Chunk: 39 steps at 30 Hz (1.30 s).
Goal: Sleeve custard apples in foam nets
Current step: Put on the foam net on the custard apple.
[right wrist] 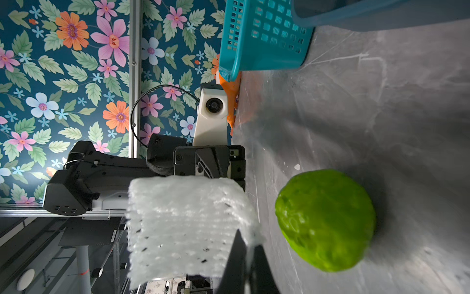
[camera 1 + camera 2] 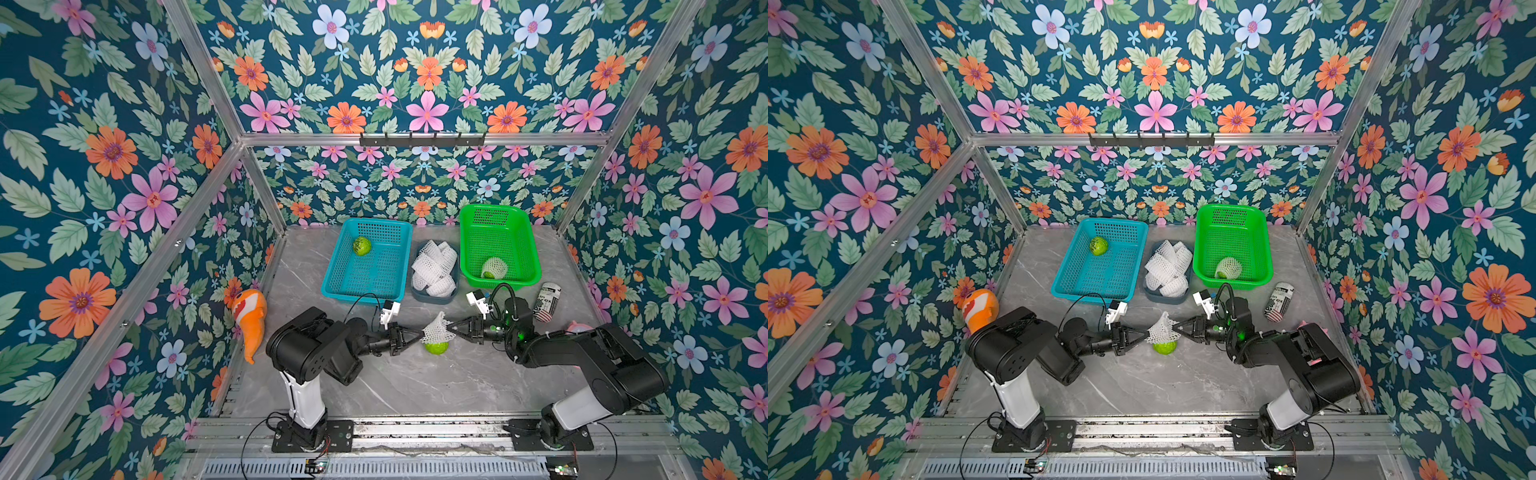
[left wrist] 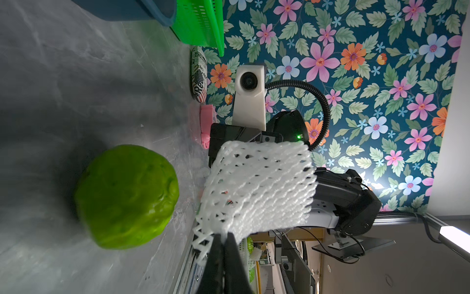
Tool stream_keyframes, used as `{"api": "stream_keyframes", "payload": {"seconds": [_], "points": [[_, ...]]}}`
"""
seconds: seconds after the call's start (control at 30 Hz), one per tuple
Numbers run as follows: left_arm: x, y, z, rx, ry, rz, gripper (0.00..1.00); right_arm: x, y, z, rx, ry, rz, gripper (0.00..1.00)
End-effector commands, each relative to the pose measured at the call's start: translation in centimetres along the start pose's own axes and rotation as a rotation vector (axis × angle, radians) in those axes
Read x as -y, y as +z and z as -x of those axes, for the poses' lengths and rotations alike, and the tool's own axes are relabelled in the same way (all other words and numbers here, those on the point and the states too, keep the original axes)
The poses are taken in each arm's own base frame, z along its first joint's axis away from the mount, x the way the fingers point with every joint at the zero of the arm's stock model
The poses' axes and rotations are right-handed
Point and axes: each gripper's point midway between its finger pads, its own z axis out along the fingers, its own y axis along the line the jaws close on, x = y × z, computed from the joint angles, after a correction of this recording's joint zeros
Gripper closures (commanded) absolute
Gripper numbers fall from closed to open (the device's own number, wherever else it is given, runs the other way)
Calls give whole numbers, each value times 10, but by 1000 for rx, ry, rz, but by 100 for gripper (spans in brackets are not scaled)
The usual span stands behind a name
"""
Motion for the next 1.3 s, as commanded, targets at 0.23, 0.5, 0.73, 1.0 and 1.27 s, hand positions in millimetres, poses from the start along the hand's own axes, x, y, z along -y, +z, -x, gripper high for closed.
{"api": "stream_keyframes", "payload": {"seconds": [0.23,0.5,0.73,1.0,1.27], "points": [[11,5,7,17,103,-54,100,12,6,5,20,-40,-23,100],[-5,8,9,14,78,-26,100,21,7,5,27,-18,-43,100],[-10,6,5,5,67,-13,100,41,7,-7,18,13,-68,100],[-21,2,-3,-7,50,16,100,52,7,-14,13,33,-73,100],[-35,-4,-14,-30,30,50,100,61,6,-19,4,45,-95,100]]}}
